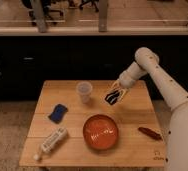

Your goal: Place the eraser in the ceramic cup

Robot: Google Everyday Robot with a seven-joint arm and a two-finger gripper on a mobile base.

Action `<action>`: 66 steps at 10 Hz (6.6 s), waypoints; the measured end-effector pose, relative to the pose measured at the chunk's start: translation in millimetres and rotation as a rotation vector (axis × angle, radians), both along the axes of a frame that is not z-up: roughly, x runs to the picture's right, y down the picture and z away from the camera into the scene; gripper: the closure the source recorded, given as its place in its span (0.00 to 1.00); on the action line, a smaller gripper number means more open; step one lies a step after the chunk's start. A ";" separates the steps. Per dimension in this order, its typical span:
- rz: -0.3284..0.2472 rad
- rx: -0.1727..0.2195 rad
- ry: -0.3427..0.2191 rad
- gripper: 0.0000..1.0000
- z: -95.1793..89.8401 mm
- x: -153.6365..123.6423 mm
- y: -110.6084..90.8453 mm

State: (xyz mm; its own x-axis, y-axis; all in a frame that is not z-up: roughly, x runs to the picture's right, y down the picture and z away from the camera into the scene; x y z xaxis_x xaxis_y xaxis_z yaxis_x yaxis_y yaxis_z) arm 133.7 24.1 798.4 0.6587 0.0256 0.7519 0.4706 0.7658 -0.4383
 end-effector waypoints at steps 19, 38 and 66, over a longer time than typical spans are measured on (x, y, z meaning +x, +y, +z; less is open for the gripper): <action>0.191 -0.223 -0.216 1.00 -63.9 -94.3 -29.6; 0.201 -0.311 -0.303 1.00 -56.1 -199.2 -60.6; 0.259 -0.370 -0.295 1.00 17.1 -174.7 -69.9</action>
State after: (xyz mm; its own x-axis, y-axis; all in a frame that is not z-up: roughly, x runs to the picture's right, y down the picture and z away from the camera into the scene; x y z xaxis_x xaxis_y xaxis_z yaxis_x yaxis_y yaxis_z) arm -41.0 -45.8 815.4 0.3579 0.4571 0.8142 0.4308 0.6928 -0.5783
